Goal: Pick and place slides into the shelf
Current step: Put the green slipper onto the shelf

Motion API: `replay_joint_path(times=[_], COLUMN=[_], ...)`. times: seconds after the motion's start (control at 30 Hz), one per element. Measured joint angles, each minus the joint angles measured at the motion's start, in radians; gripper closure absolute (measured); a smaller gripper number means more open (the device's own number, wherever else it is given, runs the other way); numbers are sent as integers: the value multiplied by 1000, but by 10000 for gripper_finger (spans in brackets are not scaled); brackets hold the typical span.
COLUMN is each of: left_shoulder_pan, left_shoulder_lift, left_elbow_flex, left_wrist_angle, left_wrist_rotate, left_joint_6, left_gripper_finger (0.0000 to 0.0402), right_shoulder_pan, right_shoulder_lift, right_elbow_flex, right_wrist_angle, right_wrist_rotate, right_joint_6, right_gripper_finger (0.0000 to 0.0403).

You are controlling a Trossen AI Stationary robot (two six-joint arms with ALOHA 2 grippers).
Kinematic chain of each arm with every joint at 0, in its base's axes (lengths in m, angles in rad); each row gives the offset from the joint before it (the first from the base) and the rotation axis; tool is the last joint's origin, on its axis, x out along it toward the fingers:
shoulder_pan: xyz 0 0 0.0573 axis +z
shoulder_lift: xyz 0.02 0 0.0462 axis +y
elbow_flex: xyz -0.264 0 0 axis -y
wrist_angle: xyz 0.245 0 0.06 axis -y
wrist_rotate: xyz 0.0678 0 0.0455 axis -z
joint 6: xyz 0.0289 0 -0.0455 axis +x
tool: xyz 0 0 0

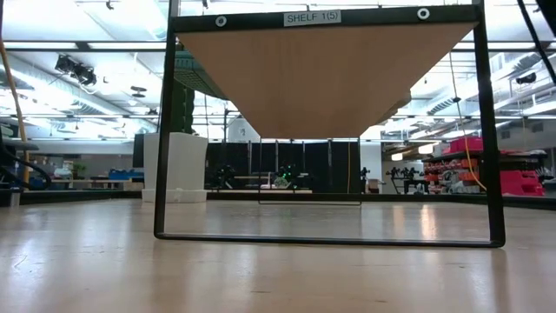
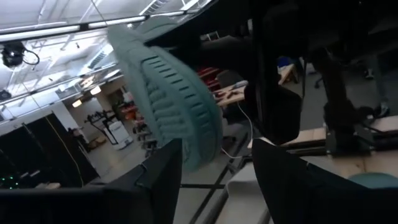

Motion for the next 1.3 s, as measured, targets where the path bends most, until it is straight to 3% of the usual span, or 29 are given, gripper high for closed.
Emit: replay_joint_path(times=[0.2,0.87,1.03,1.3], left_shoulder_pan=[30,130,142,167], left_shoulder_lift=[-6,-3,-2,-2], left_elbow_flex=[0,-2,-2,-3], left_wrist_angle=[-1,-1,-1,12], left_wrist_rotate=[26,56,81,86], left_joint_6=[19,44,39,41], left_gripper_finger=[207,209,206,228], right_shoulder_pan=[-9,-10,-16,-16], right_shoulder_lift=[-7,-15,-15,-17], right_elbow_flex=[3,3,3,3], right_wrist_angle=[-6,-98,-140,-187], right_wrist_rotate=[-46,-21,-57,-50], right_joint_6=[10,131,174,210], right_gripper_finger=[385,386,386,386])
